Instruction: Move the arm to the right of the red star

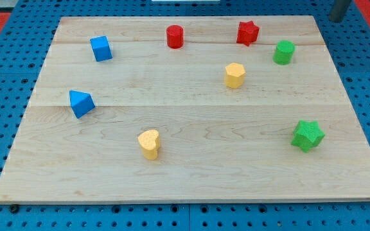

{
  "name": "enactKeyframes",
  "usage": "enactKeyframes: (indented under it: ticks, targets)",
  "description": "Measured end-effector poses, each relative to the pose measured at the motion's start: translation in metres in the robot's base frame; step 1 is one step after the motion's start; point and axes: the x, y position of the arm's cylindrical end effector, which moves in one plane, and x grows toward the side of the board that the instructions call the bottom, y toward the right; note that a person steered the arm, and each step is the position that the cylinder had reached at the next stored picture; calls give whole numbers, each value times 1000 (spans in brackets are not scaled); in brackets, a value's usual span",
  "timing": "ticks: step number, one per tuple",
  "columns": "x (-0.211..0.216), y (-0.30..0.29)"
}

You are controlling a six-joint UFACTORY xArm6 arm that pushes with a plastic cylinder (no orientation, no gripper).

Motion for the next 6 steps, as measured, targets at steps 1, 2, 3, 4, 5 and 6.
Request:
enactKeyframes:
  ticks: [1, 2, 3, 4, 5, 6]
  targets:
    - [1, -2]
    - [1, -2]
    - [8, -52]
    - [11, -79]
    - [10, -80]
    - [11, -85]
